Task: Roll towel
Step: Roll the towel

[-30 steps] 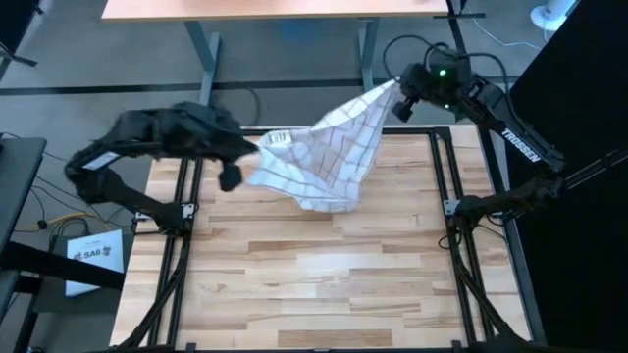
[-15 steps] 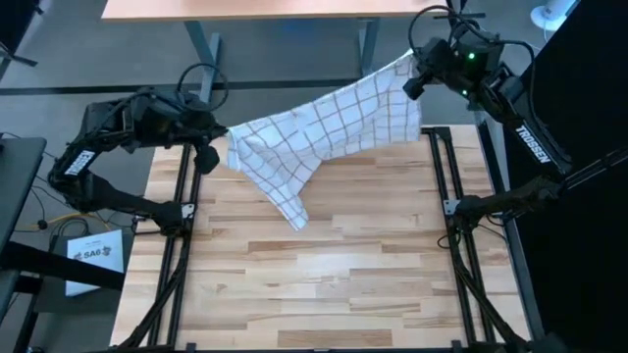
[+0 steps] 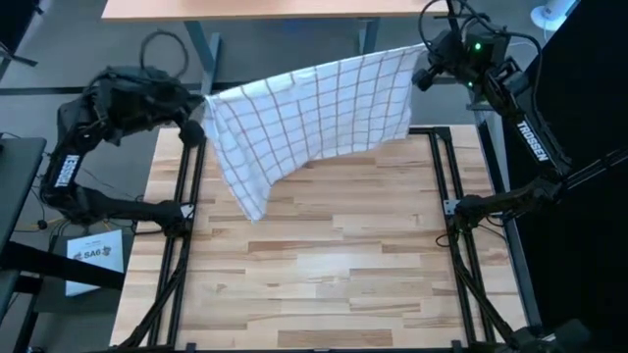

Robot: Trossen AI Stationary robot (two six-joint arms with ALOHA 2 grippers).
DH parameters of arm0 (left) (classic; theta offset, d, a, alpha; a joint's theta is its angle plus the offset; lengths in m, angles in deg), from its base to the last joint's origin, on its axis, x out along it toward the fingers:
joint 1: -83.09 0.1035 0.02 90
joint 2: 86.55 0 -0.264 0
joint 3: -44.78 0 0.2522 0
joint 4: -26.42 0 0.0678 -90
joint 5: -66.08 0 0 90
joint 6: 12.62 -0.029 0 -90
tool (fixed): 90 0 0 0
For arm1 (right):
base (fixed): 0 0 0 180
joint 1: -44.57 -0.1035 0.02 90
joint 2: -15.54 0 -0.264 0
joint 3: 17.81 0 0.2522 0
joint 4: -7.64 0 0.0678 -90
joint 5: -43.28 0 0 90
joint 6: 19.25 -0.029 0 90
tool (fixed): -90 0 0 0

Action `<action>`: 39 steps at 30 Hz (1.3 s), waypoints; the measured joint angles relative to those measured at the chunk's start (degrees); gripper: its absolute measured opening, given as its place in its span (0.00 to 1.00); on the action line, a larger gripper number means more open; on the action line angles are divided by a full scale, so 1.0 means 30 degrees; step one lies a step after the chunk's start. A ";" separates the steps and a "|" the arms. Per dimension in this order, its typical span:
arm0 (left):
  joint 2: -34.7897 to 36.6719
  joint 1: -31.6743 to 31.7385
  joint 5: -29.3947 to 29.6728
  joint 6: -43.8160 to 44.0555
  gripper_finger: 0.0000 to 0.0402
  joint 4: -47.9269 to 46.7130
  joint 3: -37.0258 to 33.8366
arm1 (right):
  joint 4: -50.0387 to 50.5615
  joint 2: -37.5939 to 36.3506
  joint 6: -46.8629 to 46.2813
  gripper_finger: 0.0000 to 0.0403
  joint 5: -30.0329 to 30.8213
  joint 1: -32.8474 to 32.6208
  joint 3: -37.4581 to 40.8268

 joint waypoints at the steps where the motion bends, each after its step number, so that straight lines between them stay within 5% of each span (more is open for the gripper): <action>1: 0.0082 0.0199 -0.0001 -0.0360 0.00 0.0503 0.0000 | -0.0055 0.0000 0.0000 0.00 0.0000 0.0049 0.0000; 8: 0.0141 0.0755 0.0041 -0.1681 0.00 0.2221 0.0158 | -0.0218 -0.0073 0.0285 0.00 0.0132 -0.0216 0.0000; 16: 0.0170 -0.0146 -0.0784 -0.0729 0.00 -0.3160 -0.0297 | 0.4250 -0.0515 0.0297 0.00 -0.0325 -0.2210 0.0007; 27: 0.0424 -0.7110 0.0258 0.3730 0.00 -0.3967 -0.2212 | 0.7427 -0.3077 -0.2465 0.00 -0.0306 -0.6388 0.0702; 39: -0.1929 -1.4780 0.0760 1.1359 0.00 -0.3975 -0.3978 | 0.3487 -0.3847 -0.3655 0.00 -0.0760 -0.6535 0.7867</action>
